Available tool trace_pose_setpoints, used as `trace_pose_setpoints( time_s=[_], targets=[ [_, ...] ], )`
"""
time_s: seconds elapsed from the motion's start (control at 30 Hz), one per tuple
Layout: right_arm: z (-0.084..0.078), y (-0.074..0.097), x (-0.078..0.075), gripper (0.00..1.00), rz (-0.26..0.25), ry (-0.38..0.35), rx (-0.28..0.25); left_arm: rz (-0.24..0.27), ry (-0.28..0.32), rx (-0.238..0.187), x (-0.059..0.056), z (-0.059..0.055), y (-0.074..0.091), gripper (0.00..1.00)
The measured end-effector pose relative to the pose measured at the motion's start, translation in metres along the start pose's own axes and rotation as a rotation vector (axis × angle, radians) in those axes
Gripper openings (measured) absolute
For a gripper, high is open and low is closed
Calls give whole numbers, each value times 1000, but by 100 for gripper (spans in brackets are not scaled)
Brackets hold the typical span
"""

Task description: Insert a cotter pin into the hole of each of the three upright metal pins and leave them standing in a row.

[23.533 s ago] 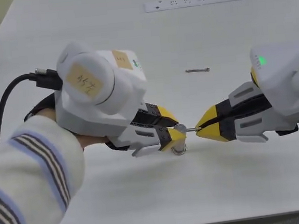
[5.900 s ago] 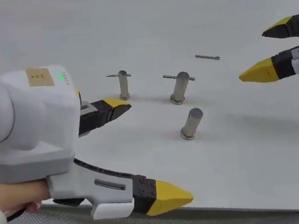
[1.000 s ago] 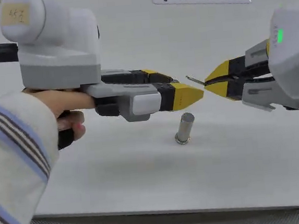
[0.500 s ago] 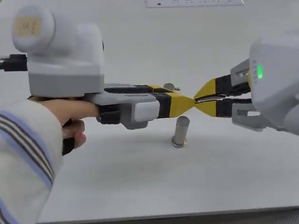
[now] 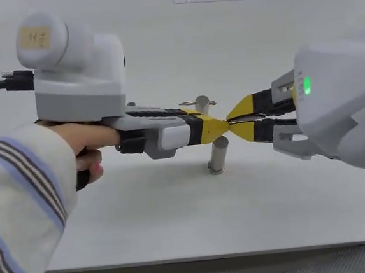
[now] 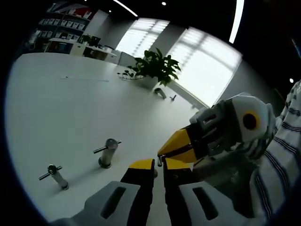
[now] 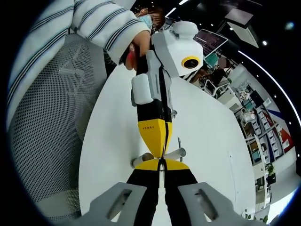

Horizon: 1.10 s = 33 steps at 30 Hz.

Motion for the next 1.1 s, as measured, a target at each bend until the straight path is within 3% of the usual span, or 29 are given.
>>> trace_pose_setpoints(
  time_s=[0.53, 0.77, 1.03, 1.1],
  targets=[
    [0, 0, 3, 0, 5, -14, -6, -12, 10, 9, -1, -1, -1, 0],
    [0, 1, 1, 0, 1, -39, -18, 1, 44, -15, -1, 2, 0, 0],
    [-3, 1, 0, 0, 9, -59, -24, 8, 22, -25, -3, 5, 4, 0],
    [-8, 1, 0, 7, 6, -78, -7, 10, 14, -32, -3, 6, 6, 0]
  ],
)
Point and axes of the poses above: the centre of the closed fingertips' face, and the gripper's own axes: y roughly backward along the fingers, x roughly to its left, z roughly out of its top, the point moved 3 cm from there along y, roughly backward along the fingers, and after that the axes turned 9 degrees about y, right-handed, at the moved point
